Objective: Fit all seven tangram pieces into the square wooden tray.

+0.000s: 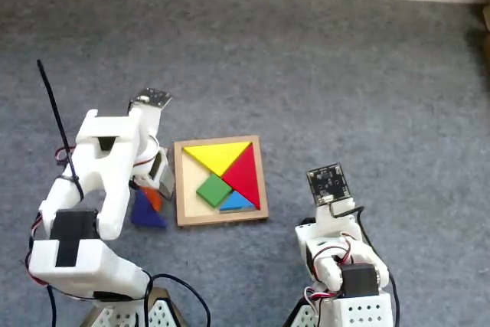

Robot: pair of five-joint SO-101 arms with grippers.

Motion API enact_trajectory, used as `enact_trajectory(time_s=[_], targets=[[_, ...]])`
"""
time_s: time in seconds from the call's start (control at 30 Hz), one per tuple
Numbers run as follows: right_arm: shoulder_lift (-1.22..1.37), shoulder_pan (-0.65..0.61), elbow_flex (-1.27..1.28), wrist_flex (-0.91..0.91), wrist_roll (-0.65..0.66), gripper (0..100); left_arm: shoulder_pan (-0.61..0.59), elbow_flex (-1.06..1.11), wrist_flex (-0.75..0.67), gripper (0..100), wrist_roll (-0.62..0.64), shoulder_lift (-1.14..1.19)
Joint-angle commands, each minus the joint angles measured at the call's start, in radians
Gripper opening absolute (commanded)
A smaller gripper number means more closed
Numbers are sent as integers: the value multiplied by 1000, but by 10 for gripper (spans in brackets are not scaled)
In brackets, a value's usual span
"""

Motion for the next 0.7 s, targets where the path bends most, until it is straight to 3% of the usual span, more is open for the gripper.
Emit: enact_trajectory(time_s=[0.0, 0.23, 0.67], targets=[[-4, 12, 128, 5, 0, 8, -12, 24, -29, 252, 9, -27], [-4, 12, 128, 5, 0, 8, -5, 35, -78, 158, 52, -27], [-4, 12, 128, 5, 0, 8, 5, -15, -89, 160, 51, -36]])
